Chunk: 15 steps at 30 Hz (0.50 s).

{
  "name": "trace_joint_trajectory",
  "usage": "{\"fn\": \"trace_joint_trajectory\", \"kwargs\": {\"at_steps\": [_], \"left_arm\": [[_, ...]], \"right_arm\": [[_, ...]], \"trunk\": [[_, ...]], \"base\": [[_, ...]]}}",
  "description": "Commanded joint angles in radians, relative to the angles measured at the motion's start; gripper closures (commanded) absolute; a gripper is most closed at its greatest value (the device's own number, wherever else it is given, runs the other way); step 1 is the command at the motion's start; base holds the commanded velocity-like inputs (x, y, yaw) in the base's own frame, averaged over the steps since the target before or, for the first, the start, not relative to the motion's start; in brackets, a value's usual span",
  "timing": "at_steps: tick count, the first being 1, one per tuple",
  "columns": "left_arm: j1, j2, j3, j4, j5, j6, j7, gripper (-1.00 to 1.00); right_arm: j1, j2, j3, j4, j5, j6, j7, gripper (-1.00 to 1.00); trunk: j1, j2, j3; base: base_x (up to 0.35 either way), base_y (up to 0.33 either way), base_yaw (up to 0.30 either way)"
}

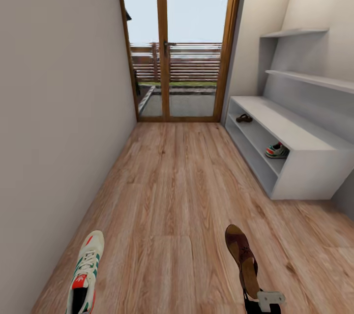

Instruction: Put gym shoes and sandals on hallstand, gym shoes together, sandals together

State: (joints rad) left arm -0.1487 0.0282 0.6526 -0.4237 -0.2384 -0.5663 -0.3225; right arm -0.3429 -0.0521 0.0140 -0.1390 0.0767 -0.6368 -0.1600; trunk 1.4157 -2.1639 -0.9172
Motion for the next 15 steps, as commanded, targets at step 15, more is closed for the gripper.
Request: {"fn": "trace_joint_trajectory", "kwargs": {"at_steps": [15], "left_arm": [[-0.001,-0.001,0.009,0.0,-0.009,-0.004,-0.004,1.0]], "right_arm": [[-0.001,0.0,0.001,0.001,0.009,-0.001,-0.008,1.0]], "trunk": [[0.0,0.0,-0.001]], "base": [[0.34,0.0,0.0]]}}
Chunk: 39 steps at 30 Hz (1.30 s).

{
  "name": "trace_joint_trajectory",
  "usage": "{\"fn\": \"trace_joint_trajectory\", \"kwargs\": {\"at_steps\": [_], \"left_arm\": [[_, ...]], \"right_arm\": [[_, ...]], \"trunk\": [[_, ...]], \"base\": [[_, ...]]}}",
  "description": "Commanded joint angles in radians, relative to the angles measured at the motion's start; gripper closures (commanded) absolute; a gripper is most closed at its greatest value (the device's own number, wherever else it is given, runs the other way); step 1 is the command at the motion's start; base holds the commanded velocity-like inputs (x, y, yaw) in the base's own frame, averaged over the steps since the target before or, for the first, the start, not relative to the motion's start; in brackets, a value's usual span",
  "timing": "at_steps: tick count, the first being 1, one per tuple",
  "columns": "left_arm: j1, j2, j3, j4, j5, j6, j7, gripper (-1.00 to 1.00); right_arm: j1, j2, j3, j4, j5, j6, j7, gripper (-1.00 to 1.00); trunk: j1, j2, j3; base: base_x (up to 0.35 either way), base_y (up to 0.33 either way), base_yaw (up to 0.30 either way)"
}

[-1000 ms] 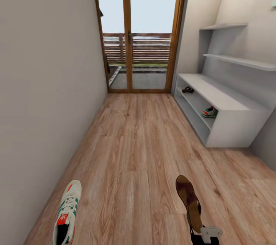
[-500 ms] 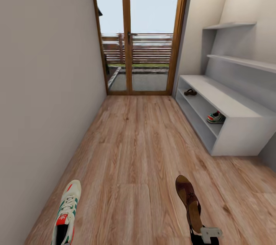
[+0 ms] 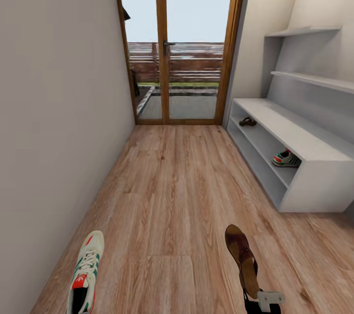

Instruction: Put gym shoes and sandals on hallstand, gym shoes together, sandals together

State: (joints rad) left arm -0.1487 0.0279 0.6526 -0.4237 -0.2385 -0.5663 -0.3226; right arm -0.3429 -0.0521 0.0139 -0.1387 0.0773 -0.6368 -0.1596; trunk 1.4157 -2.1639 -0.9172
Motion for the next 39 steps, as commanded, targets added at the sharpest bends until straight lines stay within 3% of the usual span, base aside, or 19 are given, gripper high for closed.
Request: {"fn": "trace_joint_trajectory", "kwargs": {"at_steps": [1,39], "left_arm": [[-0.001,-0.001,0.009,0.0,-0.008,-0.004,-0.005,1.0],[-0.001,0.0,0.007,0.0,-0.008,-0.004,-0.005,1.0]], "right_arm": [[-0.001,0.0,0.001,0.001,0.009,-0.001,-0.009,1.0],[-0.001,0.001,-0.002,-0.003,0.005,-0.001,-0.011,1.0]], "trunk": [[0.0,0.0,-0.001],[0.0,0.0,-0.001]], "base": [[0.34,0.0,0.0],[0.34,0.0,0.0]]}}
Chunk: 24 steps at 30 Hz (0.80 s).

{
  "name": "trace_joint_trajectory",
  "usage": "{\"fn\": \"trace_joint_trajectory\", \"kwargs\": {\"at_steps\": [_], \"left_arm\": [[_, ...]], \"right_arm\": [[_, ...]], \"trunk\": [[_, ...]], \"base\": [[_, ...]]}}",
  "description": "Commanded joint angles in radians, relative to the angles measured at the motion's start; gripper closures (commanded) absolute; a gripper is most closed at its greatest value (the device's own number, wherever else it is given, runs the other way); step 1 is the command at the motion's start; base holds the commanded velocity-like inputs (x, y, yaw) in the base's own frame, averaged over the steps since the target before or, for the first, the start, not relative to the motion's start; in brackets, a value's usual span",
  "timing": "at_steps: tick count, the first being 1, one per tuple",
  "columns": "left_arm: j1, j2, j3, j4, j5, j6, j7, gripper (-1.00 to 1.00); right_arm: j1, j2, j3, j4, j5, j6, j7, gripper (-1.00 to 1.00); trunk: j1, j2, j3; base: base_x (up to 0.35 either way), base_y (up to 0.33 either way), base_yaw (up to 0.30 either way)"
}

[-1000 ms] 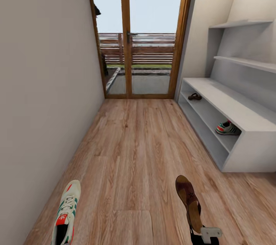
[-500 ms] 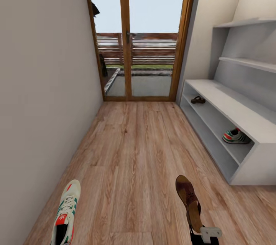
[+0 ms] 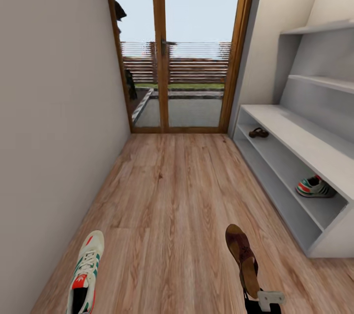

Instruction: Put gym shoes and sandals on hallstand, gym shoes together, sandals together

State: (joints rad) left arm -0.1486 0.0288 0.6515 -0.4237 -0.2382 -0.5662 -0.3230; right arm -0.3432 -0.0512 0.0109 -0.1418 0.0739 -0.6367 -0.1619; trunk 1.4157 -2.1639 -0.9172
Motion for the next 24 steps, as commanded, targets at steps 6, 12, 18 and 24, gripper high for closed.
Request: {"fn": "trace_joint_trajectory", "kwargs": {"at_steps": [6,12,18,24], "left_arm": [[-0.001,0.0,0.009,0.0,-0.008,-0.004,-0.004,1.0],[-0.002,0.001,0.008,0.0,-0.008,-0.004,-0.005,1.0],[-0.001,0.0,0.008,0.0,-0.009,-0.004,-0.005,1.0],[-0.001,0.0,0.008,0.0,-0.009,-0.004,-0.005,1.0]], "right_arm": [[0.0,0.0,0.001,0.001,0.007,-0.001,-0.008,1.0],[0.0,0.001,0.001,0.001,0.008,-0.001,-0.008,1.0],[0.0,0.001,0.001,0.001,0.007,-0.001,-0.008,1.0],[0.0,0.001,0.001,0.001,0.007,-0.001,-0.008,1.0]], "trunk": [[0.0,0.0,-0.001],[0.0,0.0,-0.001],[0.0,0.0,-0.001],[0.0,0.0,-0.001]], "base": [[0.34,0.0,0.0],[0.34,0.0,0.0],[0.34,0.0,0.0],[0.34,0.0,0.0]]}}
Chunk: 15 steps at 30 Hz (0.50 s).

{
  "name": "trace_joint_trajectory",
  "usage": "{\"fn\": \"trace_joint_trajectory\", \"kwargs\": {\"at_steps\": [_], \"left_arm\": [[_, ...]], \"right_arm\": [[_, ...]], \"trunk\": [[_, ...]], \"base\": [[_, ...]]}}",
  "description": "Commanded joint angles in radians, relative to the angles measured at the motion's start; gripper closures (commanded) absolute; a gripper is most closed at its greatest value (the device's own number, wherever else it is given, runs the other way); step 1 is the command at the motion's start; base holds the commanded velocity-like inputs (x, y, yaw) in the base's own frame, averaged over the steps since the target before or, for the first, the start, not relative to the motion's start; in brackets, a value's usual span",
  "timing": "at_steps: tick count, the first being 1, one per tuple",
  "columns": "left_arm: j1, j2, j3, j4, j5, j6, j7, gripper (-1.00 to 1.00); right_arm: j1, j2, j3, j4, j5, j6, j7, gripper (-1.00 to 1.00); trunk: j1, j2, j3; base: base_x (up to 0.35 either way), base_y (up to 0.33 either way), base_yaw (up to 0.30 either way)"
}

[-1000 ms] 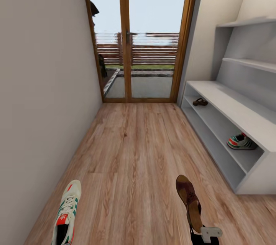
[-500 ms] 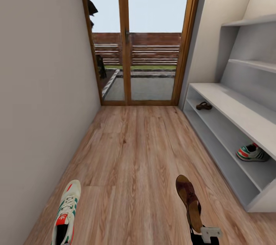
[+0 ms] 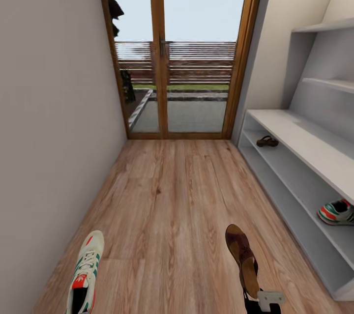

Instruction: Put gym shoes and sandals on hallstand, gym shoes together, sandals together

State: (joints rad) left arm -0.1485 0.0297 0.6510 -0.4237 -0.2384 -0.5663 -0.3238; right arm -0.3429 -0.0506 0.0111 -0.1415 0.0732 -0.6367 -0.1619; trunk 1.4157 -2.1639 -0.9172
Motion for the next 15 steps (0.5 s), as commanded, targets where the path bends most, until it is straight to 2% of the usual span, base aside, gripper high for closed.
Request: {"fn": "trace_joint_trajectory", "kwargs": {"at_steps": [1,15], "left_arm": [[-0.001,-0.001,0.009,0.0,-0.009,-0.004,-0.004,1.0],[-0.001,-0.001,0.008,0.0,-0.009,-0.004,-0.004,1.0]], "right_arm": [[-0.001,0.0,0.001,0.001,0.008,-0.001,-0.008,1.0],[-0.001,0.0,0.001,0.001,0.008,-0.001,-0.008,1.0]], "trunk": [[0.0,0.0,-0.001],[0.0,0.0,-0.001]], "base": [[0.34,0.0,0.0],[0.34,0.0,0.0]]}}
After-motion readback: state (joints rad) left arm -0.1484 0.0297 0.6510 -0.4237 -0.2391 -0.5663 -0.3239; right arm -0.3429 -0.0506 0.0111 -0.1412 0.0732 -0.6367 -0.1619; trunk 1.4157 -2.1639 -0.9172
